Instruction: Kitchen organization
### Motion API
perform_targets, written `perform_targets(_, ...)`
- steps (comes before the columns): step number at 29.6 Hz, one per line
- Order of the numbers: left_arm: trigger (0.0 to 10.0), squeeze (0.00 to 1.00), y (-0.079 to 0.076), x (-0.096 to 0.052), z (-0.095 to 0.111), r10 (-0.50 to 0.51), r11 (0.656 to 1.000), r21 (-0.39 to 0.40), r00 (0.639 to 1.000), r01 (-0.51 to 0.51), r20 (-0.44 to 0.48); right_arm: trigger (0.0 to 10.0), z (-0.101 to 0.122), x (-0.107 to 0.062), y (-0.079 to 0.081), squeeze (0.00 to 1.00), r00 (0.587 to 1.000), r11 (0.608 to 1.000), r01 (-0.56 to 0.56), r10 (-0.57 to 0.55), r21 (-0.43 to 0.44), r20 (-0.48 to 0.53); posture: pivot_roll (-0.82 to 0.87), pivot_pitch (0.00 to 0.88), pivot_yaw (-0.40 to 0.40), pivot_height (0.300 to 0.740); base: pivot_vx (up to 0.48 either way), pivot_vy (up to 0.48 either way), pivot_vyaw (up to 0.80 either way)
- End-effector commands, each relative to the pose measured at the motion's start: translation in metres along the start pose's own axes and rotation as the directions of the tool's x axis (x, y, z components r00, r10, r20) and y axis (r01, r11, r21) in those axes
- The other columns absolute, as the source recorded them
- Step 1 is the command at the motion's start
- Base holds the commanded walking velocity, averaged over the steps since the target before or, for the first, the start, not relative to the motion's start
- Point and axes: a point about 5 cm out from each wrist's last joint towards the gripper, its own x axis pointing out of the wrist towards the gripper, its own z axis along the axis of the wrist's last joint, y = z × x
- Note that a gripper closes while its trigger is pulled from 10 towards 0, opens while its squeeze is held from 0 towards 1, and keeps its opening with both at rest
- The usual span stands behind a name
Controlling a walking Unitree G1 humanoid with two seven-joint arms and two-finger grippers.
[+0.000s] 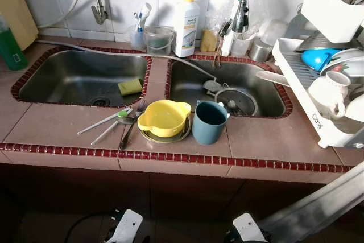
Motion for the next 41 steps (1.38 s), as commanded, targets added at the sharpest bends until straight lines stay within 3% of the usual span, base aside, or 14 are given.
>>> perform_targets(1,10.0,0.00,-0.001,0.001,0.005,-0.023,0.999,0.029,0.999,0.022,0.028,10.0,0.008,0.001,-0.005,0.00,0.999,1.000,-0.006,0.007,-0.027,0.036,-0.04,0.000,-0.057,0.740,0.000,0.000,0.00)
perform_targets(13,10.0,0.00,0.015,-0.001,0.018,-0.015,0.998,0.054,0.993,0.009,0.113,10.0,0.028,0.005,-0.005,0.00,0.992,0.992,-0.051,0.064,-0.113,0.112,-0.04,0.000,-0.062,0.740,0.000,0.000,0.00)
perform_targets(34,10.0,0.00,0.009,-0.002,0.017,0.000,0.999,0.053,0.989,-0.008,0.148,10.0,0.027,0.003,0.001,0.00,0.985,0.992,-0.065,0.082,-0.112,0.149,-0.04,0.000,-0.061,0.740,0.000,0.000,0.00)
perform_targets(41,10.0,0.00,0.011,-0.009,0.023,-0.047,0.998,0.062,0.966,0.033,0.255,10.0,0.041,0.001,0.002,0.00,0.954,0.984,-0.118,0.149,-0.131,0.261,-0.04,0.000,-0.057,0.740,0.000,0.000,0.00)
